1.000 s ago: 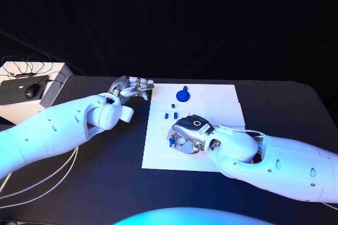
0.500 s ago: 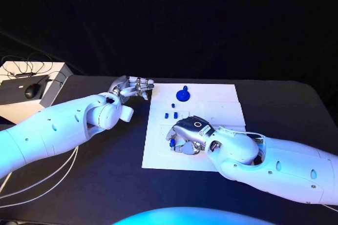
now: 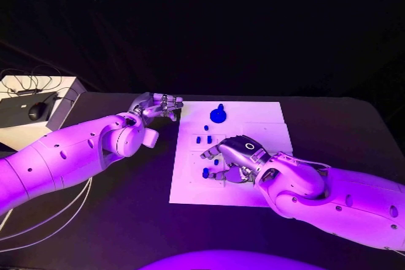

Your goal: Assemble the parts on the task board

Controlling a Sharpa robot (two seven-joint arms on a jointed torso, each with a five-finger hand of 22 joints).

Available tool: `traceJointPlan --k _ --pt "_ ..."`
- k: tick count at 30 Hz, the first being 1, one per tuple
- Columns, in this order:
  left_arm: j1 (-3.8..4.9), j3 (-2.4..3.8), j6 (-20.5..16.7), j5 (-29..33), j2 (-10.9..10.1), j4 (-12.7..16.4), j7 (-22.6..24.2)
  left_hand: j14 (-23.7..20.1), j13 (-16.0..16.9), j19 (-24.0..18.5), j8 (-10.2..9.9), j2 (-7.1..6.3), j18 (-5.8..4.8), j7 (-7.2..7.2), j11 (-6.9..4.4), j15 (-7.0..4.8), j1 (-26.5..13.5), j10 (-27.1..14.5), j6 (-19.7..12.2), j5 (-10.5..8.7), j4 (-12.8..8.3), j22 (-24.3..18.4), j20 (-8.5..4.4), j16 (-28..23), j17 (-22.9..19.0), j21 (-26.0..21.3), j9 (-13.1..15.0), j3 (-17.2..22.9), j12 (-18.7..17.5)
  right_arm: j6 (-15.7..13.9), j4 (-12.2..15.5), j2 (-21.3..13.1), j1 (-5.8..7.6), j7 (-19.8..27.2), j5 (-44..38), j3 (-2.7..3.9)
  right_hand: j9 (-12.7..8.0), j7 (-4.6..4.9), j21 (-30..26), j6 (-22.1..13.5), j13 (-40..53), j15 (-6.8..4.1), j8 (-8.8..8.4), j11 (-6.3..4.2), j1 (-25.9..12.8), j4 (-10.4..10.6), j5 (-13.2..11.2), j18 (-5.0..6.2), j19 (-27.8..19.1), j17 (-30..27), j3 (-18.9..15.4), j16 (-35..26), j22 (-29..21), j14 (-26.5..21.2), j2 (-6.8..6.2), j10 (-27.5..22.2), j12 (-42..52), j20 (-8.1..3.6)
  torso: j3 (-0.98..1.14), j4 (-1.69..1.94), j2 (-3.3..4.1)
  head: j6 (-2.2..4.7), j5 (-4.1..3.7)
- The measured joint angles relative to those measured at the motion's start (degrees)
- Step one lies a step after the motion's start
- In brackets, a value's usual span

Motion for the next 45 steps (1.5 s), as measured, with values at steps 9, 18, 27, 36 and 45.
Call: traceJointPlan --k 9,18,27,36,45 --pt "-0.01 0.0 0.07 0.02 -0.11 -0.02 -0.01 0.0 0.0 0.0 0.0 0.0 0.0 0.0 0.0 0.0 0.0 0.0 0.0 0.0 0.01 -0.01 0.0 0.0 0.0 0.0 0.0 -0.02 0.0 -3.12 -1.23 -8.18 4.16 5.51 21.83 0.91 1.19 1.19 0.52 7.2 2.52 -2.13 3.18 -2.13 -0.45 -1.23 1.01 -0.85 1.1 0.44 0.15 0.31 0.0 1.05 4.97 13.44 6.53 -1.47 -0.04 -0.16 -0.16 0.99 -1.54" --pt "-0.58 0.0 0.25 0.36 -0.89 0.59 0.22 0.0 0.0 0.0 0.0 0.3 0.0 0.0 0.0 0.0 -0.3 0.0 0.0 0.0 0.65 -0.12 0.0 0.0 -0.06 -0.45 0.0 -0.32 0.0 5.73 -3.81 -15.17 6.76 4.4 40.18 0.97 17.9 -3.18 11.15 6.63 43.12 -5.27 15.48 -7.86 -15.06 2.51 2.92 -4.0 2.76 7.93 -10.06 7.06 -0.01 1.13 9.76 8.66 39.82 -5.67 0.08 -0.57 -0.42 1.86 -3.2" --pt "-1.67 0.0 0.29 0.86 -1.95 1.97 0.39 0.0 0.0 0.0 0.0 0.3 0.0 0.0 0.0 0.0 -0.3 0.0 0.0 0.0 0.72 -0.15 0.0 0.0 -0.06 -0.45 0.0 -0.39 0.0 17.79 -0.89 -19.81 8.81 -3.79 43.6 0.85 28.26 -3.49 31.25 8.02 65.93 -5.06 8.64 -7.96 -16.16 2.41 4.33 -3.99 4.69 18.37 -11.94 14.45 -0.02 1.56 11.34 15.32 49.3 -5.72 0.19 -0.77 -0.69 2.08 -4.62" --pt "-1.97 0.0 0.3 1.01 -2.09 2.4 0.49 0.0 0.0 0.21 0.0 0.3 0.0 0.0 0.0 0.0 -0.3 0.0 0.0 0.0 0.95 -0.41 0.21 0.0 -0.13 -0.84 0.0 -0.62 0.0 23.43 0.27 -21.35 9.9 -14.98 41.44 -0.14 28.95 -3.17 36.87 8.72 68.06 -5.05 5.1 -7.84 -16.35 2.65 6.18 -3.99 4.99 19.77 -12.18 15.22 -0.02 1.57 11.15 15.63 48.75 -5.42 -0.04 -0.98 -1.07 1.72 -5.54" --pt "-2.03 0.0 0.3 1.08 -2.23 2.75 0.52 0.0 0.0 0.21 0.0 0.3 0.0 0.0 0.0 0.0 -0.3 0.0 0.0 0.0 0.95 -0.41 0.21 0.0 -0.13 -0.84 0.0 -0.62 0.0 25.74 1.4 -20.8 9.98 -23.59 39.29 -0.7 30.75 -3.21 38.91 9.16 68.98 -5.05 4.55 -7.97 -16.89 3.4 7.44 -3.98 4.99 20.28 -12.44 15.48 -0.03 1.57 10.61 16.12 48.45 -5.42 -0.24 -1.1 -1.39 1.06 -5.59"
